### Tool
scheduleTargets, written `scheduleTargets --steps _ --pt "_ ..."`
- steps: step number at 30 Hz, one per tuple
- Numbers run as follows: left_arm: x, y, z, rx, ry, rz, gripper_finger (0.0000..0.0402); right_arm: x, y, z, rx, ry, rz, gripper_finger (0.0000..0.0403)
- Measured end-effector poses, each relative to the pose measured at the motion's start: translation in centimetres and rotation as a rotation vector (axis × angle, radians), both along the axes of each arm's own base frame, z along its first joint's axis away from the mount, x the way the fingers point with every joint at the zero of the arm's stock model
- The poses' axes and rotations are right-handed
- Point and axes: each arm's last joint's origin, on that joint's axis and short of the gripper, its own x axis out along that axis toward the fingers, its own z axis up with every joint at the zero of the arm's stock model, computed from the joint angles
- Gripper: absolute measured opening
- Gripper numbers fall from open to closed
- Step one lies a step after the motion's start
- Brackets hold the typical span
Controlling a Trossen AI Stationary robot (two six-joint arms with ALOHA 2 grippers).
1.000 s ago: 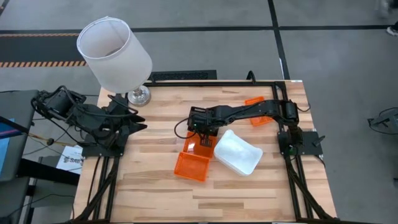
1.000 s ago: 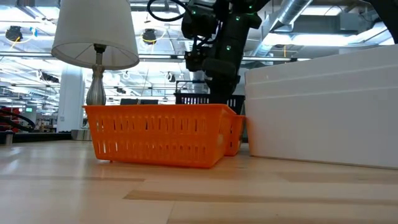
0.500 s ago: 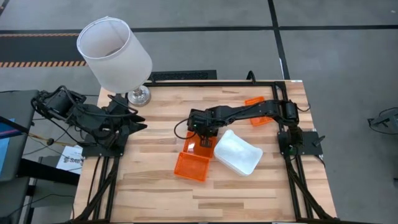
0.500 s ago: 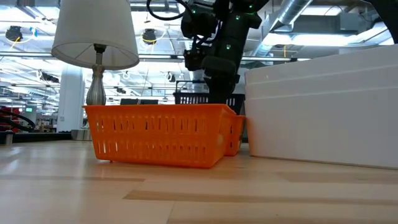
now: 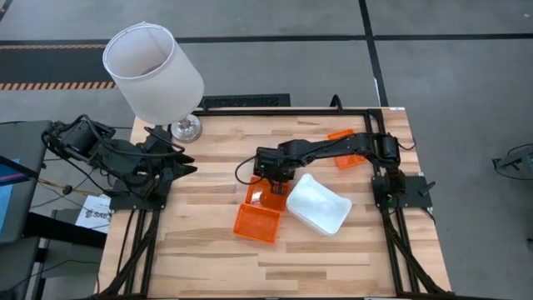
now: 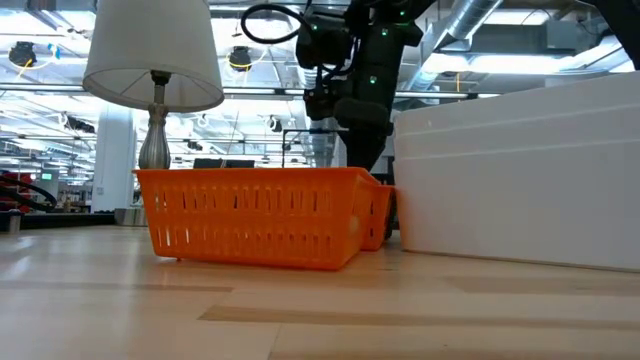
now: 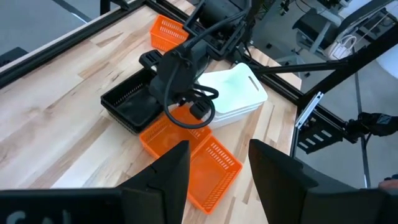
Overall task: Stack baskets by color
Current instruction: Stack the bottom black bin on top of the top black bin, then stack the bottom orange bin on top of the top orange bin
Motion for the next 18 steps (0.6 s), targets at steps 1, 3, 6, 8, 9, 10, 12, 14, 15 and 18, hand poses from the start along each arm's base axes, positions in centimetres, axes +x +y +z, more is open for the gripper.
scheduleTargets --steps 1,3,6,8,9,10,12,14,15,18 --pt "0.0 0.0 0.0 0.0 0.0 0.0 0.0152 0.0 0.0 0.0 0.0 0.0 0.0 0.0093" --pt "0.0 0.0 0.0 0.0 0.0 0.0 0.0152 0.0 0.1 0.0 0.0 0.0 0.003 0.0087" --pt "0.0 0.0 0.0 0.005 0.001 -0.003 0.0152 0.0 0.4 0.0 -0.001 0.0 0.009 0.0079" --pt "0.0 0.0 0.0 0.012 0.002 -0.008 0.0152 0.0 0.4 0.2 -0.003 0.001 0.009 0.0078" --pt "0.0 0.0 0.0 0.017 0.003 -0.011 0.0152 0.0 0.4 0.4 -0.003 -0.002 0.009 0.0078" --pt "0.0 0.0 0.0 0.022 0.003 -0.012 0.0152 0.2 0.4 0.8 -0.003 -0.015 0.006 0.008" --pt "0.0 0.0 0.0 0.028 0.004 -0.006 0.0152 0.4 0.3 1.8 0.0 -0.03 -0.007 0.0088" --pt "0.0 0.1 0.0 0.034 0.006 0.0 0.0152 0.5 0.2 2.7 0.019 -0.031 -0.005 0.0102" --pt "0.0 0.1 0.0 0.034 0.006 0.0 0.0152 0.5 0.2 3.1 0.033 -0.036 -0.002 0.0112" --pt "0.0 0.1 0.0 0.035 0.006 0.001 0.0152 0.6 0.3 3.9 0.051 -0.046 0.002 0.0149"
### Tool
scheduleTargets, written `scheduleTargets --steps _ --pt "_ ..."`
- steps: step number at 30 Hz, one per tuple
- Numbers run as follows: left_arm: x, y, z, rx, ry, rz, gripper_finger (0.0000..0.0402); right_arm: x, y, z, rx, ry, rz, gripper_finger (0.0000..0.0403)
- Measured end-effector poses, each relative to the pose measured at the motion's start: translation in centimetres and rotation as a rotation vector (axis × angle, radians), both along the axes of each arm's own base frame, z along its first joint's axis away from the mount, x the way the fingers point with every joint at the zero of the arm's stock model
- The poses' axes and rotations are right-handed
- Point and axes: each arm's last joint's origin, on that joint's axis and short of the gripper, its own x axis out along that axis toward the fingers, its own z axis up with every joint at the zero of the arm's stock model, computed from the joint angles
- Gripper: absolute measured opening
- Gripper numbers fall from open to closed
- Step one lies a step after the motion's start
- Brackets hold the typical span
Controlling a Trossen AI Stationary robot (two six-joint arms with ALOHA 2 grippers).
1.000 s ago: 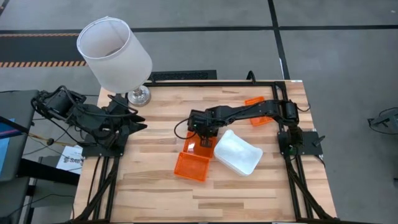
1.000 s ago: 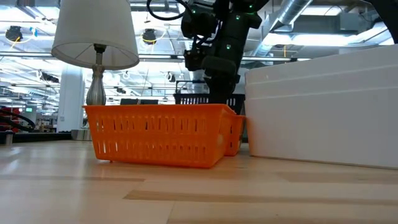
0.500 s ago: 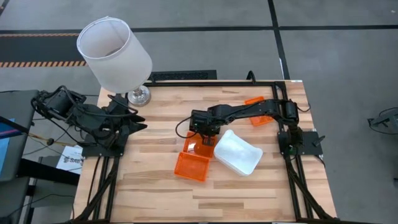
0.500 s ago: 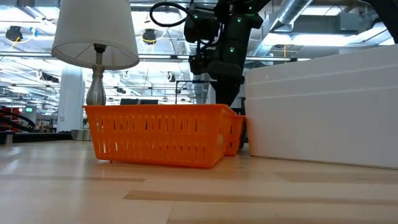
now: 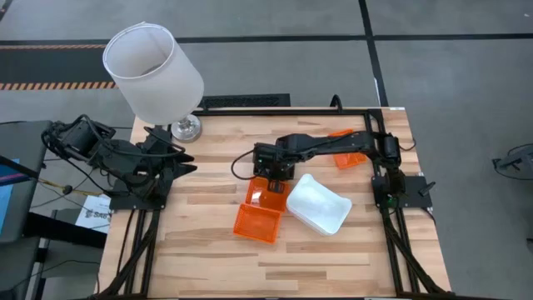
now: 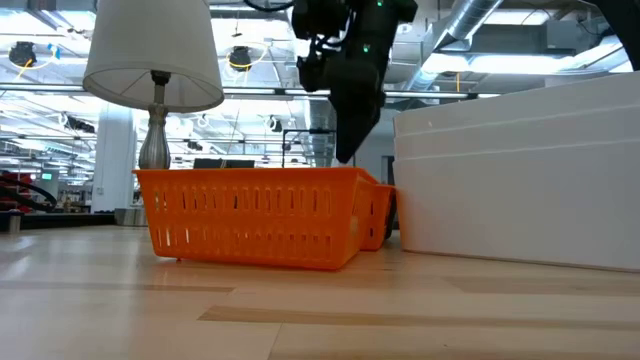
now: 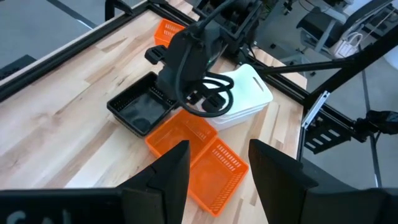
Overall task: Stack baskets by color
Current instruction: Stack the bottom orange bin on top of the top orange bin
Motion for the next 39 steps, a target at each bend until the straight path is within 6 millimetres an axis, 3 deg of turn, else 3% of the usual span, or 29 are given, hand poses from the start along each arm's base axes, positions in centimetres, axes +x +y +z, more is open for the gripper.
scheduleTargets --steps 5,9,17,24,33,39 --pt "0.0 0.0 0.0 0.0 0.0 0.0 0.0152 0.0 -0.1 1.5 0.015 -0.01 -0.045 0.0202" --pt "0.0 0.0 0.0 -0.001 0.0 0.0 0.0152 0.5 0.5 3.1 0.033 -0.071 -0.081 0.0216" --pt "0.0 0.0 0.0 -0.001 0.001 -0.001 0.0152 1.2 5.9 4.1 0.137 -0.147 -0.015 0.0205" --pt "0.2 -0.1 -0.1 -0.003 0.008 -0.006 0.0152 1.1 11.9 3.0 0.168 -0.184 0.12 0.0205" --pt "1.2 -0.6 -0.5 0.005 0.038 -0.006 0.0152 -0.1 15.9 -0.6 0.145 -0.148 0.226 0.0198" --pt "2.3 -1.2 -1.0 -0.012 0.072 -0.011 0.0152 -1.0 18.1 -2.0 0.146 -0.152 0.299 0.02"
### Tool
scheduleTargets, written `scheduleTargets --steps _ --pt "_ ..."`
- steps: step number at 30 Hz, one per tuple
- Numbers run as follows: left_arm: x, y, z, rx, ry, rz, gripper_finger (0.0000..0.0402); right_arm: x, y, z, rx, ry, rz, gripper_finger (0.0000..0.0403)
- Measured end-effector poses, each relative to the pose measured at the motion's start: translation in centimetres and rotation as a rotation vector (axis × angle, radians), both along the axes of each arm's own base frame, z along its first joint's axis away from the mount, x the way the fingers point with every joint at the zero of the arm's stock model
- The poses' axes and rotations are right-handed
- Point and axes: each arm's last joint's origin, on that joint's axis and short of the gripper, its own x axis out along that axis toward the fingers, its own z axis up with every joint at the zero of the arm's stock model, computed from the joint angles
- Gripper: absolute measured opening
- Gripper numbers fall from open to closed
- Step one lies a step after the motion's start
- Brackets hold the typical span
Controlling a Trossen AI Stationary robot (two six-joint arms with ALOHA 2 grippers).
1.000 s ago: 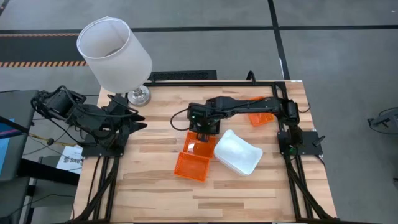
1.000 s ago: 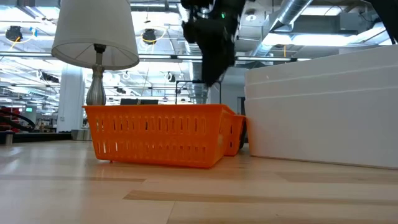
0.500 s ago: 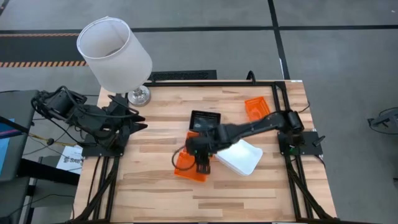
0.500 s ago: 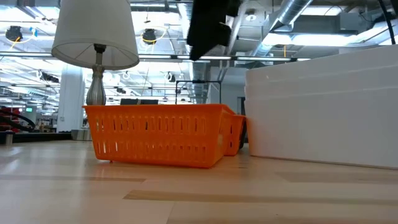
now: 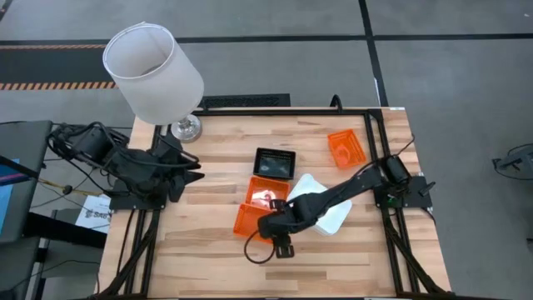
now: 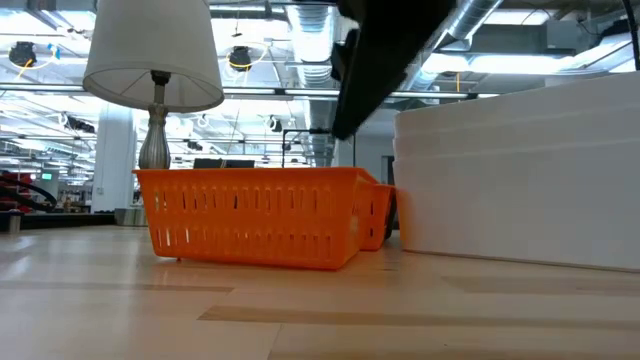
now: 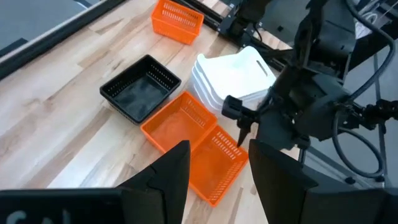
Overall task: Stack baskets by color
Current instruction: Stack the bottom orange bin on top of the top orange bin
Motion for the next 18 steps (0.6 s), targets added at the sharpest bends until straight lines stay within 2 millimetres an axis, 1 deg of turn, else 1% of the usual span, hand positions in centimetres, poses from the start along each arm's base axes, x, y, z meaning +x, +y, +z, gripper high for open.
scheduleTargets --steps 6,10,17,18 --pt "0.1 -0.1 0.0 -0.029 -0.004 0.007 0.0152 0.2 1.1 -0.9 0.042 -0.078 -0.001 0.0196" --pt "-0.1 0.0 0.1 -0.04 -0.013 0.011 0.0152 0.3 1.7 -0.8 0.059 -0.124 0.015 0.0192" --pt "-0.2 0.0 0.2 -0.049 -0.018 0.015 0.0152 0.7 1.0 -0.8 0.069 -0.13 -0.038 0.0196" --pt "-0.2 0.0 0.2 -0.049 -0.019 0.015 0.0152 0.9 1.1 -1.2 0.068 -0.127 -0.043 0.0198"
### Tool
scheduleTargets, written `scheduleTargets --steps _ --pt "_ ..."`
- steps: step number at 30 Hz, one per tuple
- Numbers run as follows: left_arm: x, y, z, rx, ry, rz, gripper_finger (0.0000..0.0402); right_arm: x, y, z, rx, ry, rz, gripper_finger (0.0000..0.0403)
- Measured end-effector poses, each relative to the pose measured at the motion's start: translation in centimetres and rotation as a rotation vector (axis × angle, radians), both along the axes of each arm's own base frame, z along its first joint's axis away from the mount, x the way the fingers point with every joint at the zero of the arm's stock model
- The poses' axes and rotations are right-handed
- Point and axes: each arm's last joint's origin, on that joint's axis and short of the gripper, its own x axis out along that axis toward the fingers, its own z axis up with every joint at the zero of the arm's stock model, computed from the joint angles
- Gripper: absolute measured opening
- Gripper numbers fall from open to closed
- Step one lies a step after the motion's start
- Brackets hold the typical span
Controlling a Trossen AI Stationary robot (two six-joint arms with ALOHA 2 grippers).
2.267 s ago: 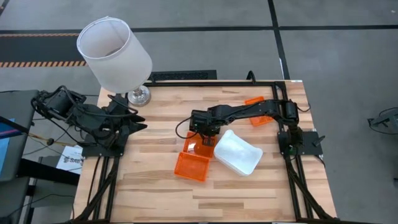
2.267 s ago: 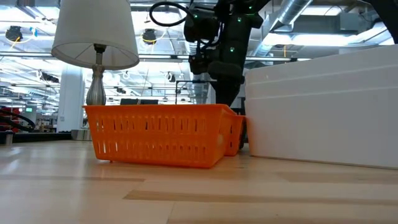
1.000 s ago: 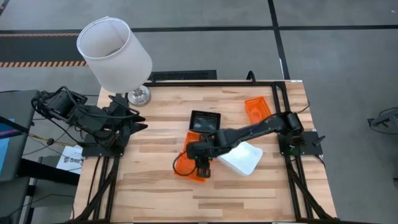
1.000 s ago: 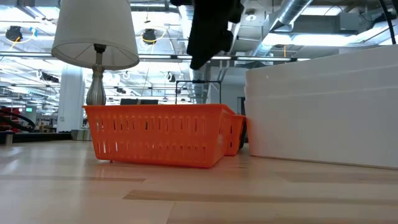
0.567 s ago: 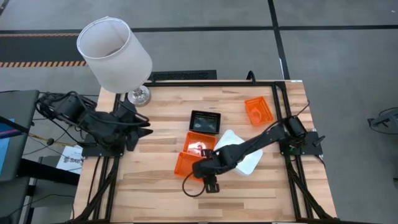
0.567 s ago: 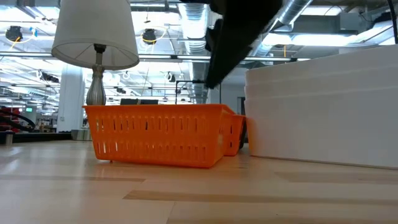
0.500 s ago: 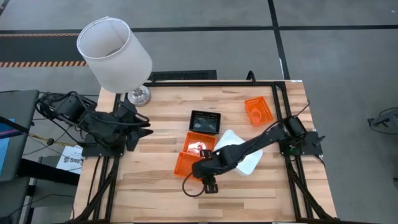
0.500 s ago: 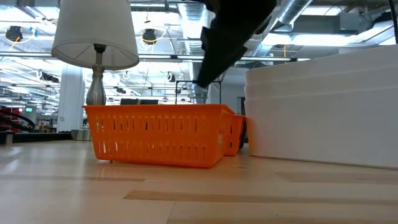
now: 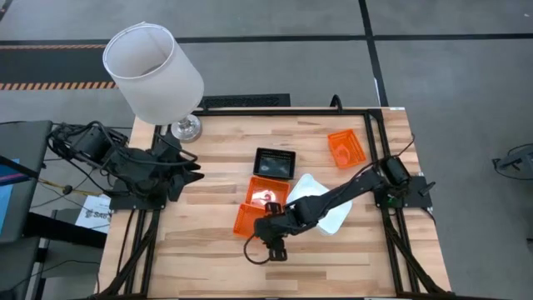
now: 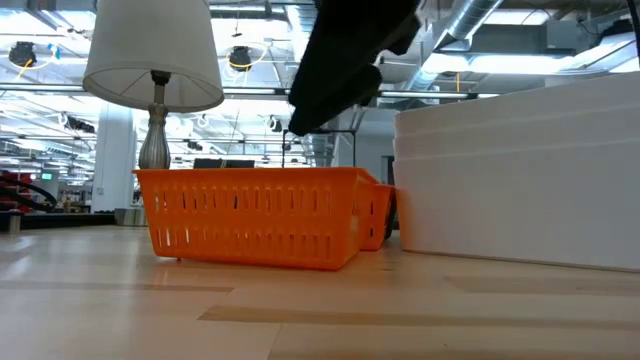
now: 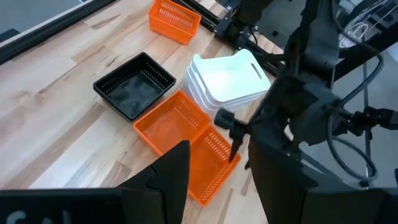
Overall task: Stack baskets by color
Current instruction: Stack the bottom orange bin on top of the top orange bin
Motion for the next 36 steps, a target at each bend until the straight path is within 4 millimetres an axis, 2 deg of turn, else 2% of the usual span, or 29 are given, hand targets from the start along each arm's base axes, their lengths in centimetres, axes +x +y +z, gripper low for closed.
scheduleTargets --steps 4,7,11,14,17,23,25,27,29,33,36 --pt "0.0 0.0 0.0 0.0 0.0 0.0 0.0152 0.6 0.1 -2.7 -0.005 0.059 -0.009 0.0211" --pt "0.0 0.0 0.0 0.0 0.0 0.0 0.0152 1.1 0.3 -3.9 -0.004 0.075 -0.014 0.022" --pt "0.0 0.0 0.0 -0.001 0.0 0.0 0.0152 1.1 0.2 -4.1 -0.004 0.084 -0.031 0.0221" --pt "0.0 0.0 0.0 0.001 0.0 -0.001 0.0152 1.2 -0.1 -4.1 -0.007 0.09 -0.04 0.0207" --pt "0.0 0.0 0.0 0.004 0.0 -0.002 0.0152 1.0 -0.2 -4.1 -0.026 0.102 -0.051 0.0166" --pt "0.0 0.0 0.0 0.007 0.001 -0.004 0.0152 1.0 -0.1 -4.7 -0.005 0.141 -0.036 0.0039" --pt "0.0 0.0 0.0 0.007 0.001 -0.004 0.0152 1.0 -0.1 -4.6 0.0 0.134 -0.024 0.0013" --pt "0.0 0.0 0.0 0.008 0.001 -0.004 0.0152 0.8 -0.1 -3.8 0.005 0.121 -0.009 0.0012" --pt "0.0 0.0 0.0 0.008 0.001 -0.004 0.0152 0.6 -0.5 -1.9 0.051 0.093 0.008 0.0007" --pt "-0.2 0.1 0.1 0.006 -0.003 -0.004 0.0152 0.1 -2.2 4.2 0.11 -0.044 0.017 0.0006" --pt "-0.4 0.2 0.2 -0.003 -0.012 0.0 0.0152 -1.5 -4.5 9.5 0.14 -0.178 -0.021 0.0005"
